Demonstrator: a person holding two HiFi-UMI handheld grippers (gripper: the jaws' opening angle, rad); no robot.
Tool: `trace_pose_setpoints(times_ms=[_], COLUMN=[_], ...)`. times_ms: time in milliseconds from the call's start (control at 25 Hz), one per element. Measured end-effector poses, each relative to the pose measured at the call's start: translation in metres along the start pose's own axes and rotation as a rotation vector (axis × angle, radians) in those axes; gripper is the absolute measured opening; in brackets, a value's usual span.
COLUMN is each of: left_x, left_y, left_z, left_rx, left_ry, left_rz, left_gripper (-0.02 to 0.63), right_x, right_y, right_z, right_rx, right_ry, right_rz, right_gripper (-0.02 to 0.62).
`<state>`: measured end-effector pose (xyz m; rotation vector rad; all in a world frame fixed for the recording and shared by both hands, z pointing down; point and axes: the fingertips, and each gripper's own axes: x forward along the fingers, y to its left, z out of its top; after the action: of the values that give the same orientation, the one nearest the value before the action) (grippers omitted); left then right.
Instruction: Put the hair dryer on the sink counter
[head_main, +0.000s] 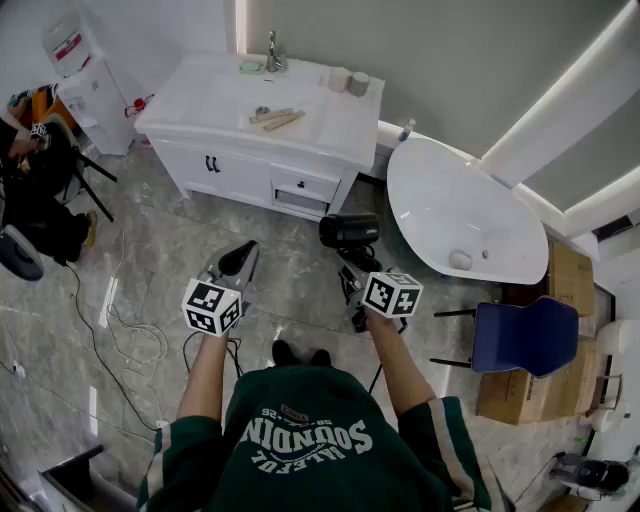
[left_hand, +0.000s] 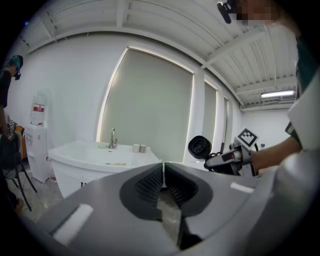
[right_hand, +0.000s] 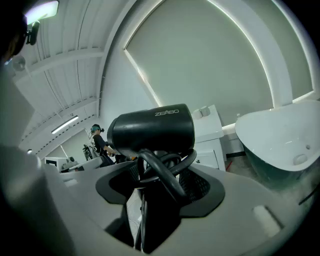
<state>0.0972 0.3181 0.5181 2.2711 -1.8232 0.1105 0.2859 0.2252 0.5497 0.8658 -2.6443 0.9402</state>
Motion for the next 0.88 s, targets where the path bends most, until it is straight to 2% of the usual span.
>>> trace_pose_setpoints(times_ms=[160,400,880], left_x=[0.004,0.007,-0.011], left_y=[-0.006,-0.012,0.013], left_z=[-0.002,-0.001,-0.003], left_rx=[-0.004,0.0,-0.013], left_ry=[0.002,0.004,0.007], left_rz=[-0.001,-0.011,0.01], left_gripper=[0.061,0.061,0.061], right_x=[-0.001,-0.004,0.009], right_y=[-0.003,-0.01,-0.003], right_z=[-0.001,-0.003,-0.001], right_rx=[0.013,0.029,0.072], right_ry=[0.007,0.011,-0.003], right_rz=[0.019,0.002,-0.009], right_gripper=[0.258,0.258,0.259])
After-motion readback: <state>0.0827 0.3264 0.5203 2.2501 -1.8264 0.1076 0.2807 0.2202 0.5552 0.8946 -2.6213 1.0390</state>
